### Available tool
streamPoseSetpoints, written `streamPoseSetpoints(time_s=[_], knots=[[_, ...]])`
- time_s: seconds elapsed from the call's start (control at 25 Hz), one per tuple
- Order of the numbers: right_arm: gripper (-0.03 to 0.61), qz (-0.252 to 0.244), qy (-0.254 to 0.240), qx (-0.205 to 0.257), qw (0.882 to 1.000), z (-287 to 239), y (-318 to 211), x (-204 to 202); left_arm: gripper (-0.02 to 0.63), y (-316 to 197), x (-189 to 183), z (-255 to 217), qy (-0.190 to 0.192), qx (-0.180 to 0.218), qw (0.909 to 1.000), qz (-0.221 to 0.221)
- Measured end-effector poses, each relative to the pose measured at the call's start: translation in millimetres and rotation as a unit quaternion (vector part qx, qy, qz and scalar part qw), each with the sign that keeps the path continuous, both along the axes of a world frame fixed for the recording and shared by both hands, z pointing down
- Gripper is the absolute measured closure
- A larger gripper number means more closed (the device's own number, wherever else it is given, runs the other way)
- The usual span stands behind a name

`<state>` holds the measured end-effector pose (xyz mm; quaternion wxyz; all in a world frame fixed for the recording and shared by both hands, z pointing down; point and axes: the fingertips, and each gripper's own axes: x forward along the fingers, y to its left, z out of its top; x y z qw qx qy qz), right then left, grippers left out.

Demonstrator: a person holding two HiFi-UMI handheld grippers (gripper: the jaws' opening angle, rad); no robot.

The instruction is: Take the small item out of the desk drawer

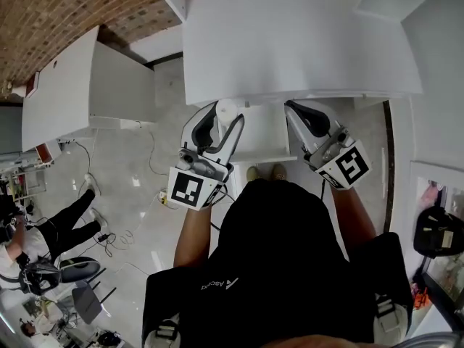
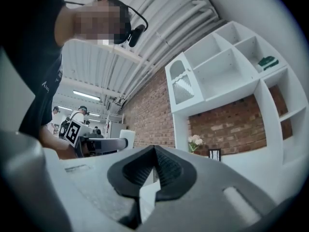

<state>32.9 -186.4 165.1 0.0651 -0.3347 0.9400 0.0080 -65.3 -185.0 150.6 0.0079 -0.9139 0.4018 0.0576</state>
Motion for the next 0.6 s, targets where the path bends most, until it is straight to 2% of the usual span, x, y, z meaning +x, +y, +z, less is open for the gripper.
streamPoseSetpoints(time_s=[0.12, 0.32, 0.6], knots=[[0.577, -0.002, -0.005, 0.012, 1.000, -15.5, 6.3, 0.7, 0.436, 7.3, -1.6, -10.8, -0.008, 0.009, 0.9999, -0.001], [0.577, 0.005, -0.017, 0.024, 1.000, -33.9, 14.6, 4.5, 0.436, 13.6, -6.9, -31.7, 0.001, 0.028, 0.9996, -0.004], [0.578, 0.019, -0.016, 0.027, 0.999, -42.3, 23.0, 6.7, 0.436, 24.0, -10.8, -35.4, 0.009, 0.031, 0.9995, 0.004]])
